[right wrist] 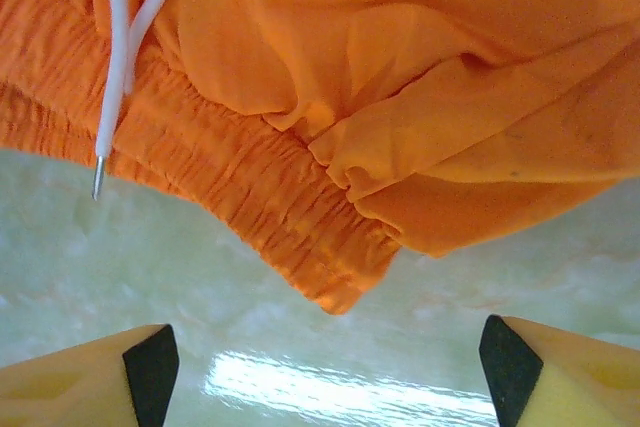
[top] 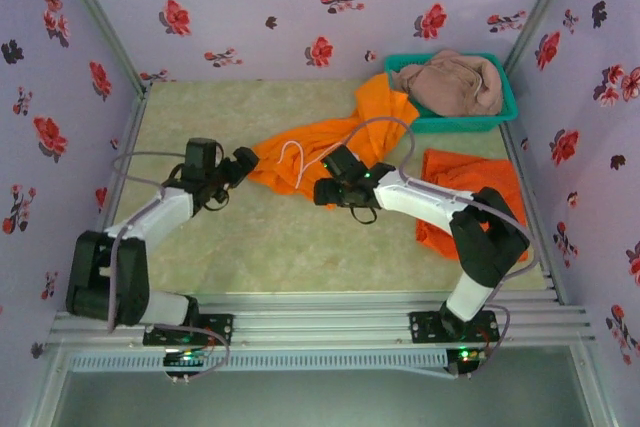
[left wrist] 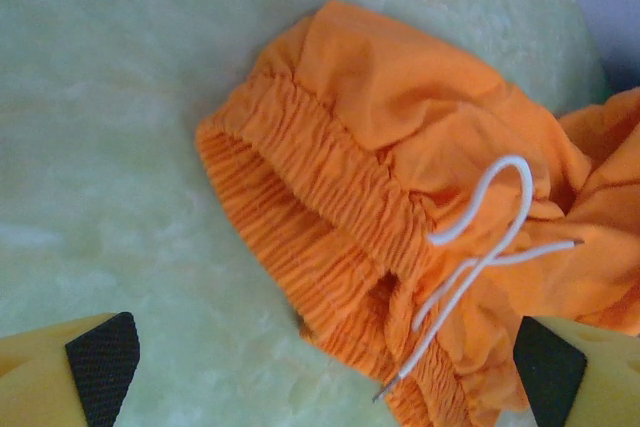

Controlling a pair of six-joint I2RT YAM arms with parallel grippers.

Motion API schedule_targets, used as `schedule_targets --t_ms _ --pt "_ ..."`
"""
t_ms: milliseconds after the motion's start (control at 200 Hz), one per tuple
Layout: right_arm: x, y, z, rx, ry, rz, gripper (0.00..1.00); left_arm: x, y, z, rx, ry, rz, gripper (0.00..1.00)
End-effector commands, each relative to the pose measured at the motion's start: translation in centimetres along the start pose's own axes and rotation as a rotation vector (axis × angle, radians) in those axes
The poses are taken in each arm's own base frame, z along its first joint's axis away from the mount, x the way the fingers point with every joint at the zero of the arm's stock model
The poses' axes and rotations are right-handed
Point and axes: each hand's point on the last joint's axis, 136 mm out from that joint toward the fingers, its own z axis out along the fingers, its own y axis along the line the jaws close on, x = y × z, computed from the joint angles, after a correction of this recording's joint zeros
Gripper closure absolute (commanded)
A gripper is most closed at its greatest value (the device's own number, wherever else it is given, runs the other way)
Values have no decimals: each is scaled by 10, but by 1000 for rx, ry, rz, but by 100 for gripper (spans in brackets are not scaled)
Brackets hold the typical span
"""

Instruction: Fold and stack the shorts

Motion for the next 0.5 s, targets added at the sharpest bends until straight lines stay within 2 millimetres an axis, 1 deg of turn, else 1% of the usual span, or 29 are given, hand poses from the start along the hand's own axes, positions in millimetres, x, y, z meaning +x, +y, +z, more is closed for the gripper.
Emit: schedule_targets --t_ms 0,110,235,365,495 --pt "-10 13 5 -103 -62 311 19 -8 -8 11 27 42 20 1" --pt "-11 9 10 -102 -87 413 19 -10 0 27 4 63 9 1" --pt "-10 5 17 -117 -103 507 19 -11 1 44 0 89 4 1" --pt "-9 2 26 -100 -104 530 20 -13 5 60 -22 108 23 1" --pt "-9 -5 33 -71 -104 539 21 -12 11 70 -48 129 39 2"
